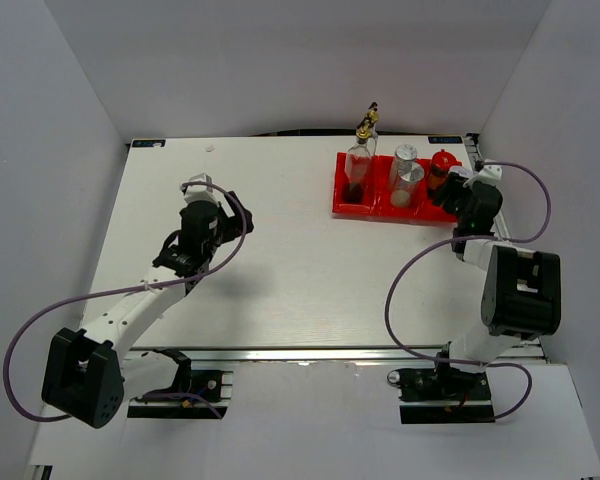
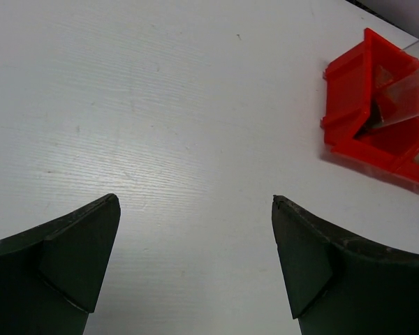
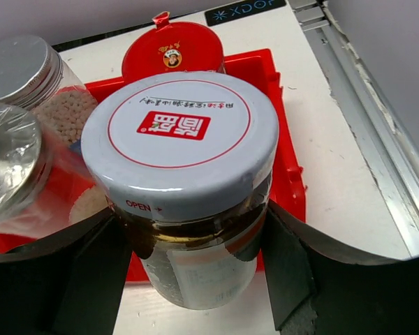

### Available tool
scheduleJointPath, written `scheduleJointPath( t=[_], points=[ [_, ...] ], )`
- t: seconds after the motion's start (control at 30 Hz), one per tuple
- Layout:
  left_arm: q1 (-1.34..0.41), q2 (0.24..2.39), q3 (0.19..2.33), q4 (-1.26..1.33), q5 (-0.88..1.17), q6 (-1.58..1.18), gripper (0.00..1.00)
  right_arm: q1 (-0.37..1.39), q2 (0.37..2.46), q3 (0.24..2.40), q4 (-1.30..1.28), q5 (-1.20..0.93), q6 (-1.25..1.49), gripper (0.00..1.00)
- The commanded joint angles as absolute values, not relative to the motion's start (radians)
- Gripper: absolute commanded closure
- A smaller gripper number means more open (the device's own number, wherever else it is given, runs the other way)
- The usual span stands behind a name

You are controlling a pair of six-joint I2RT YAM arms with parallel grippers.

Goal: Organize the condiment bottles

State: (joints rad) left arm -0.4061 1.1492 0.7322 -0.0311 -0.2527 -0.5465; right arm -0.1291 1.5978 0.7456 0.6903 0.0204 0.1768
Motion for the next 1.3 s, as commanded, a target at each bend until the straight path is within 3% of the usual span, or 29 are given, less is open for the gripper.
scheduleJointPath(
  t=[0.0,0.5,0.63,0.73,0.83,1.27],
  points=[
    [-0.39,1.098,0.719,-0.055,-0.307,-0.523,0.02,-0.133,1.627,0.833,0.911,-0.057,0.164,0.83],
    [-0.383,1.15,0.727,-0.08,-0.394,-0.503,0.02,-0.132,1.828,0.983,0.874,-0.005,0.124,0.75],
    [-0.383,1.177,0.736,-0.077,-0.382,-0.505,0.02,-0.132,1.865,0.976,0.911,-0.005,0.124,0.67],
    [-0.383,1.19,0.745,-0.086,-0.379,-0.5,0.02,-0.13,1.882,0.966,0.936,-0.015,0.129,0.55],
    [-0.383,1.198,0.753,-0.101,-0.376,-0.499,0.02,-0.127,1.887,0.942,0.975,-0.017,0.133,0.36],
    [-0.383,1.193,0.756,-0.117,-0.357,-0.494,0.02,-0.123,1.89,0.931,0.962,-0.005,0.143,0.24]
  ],
)
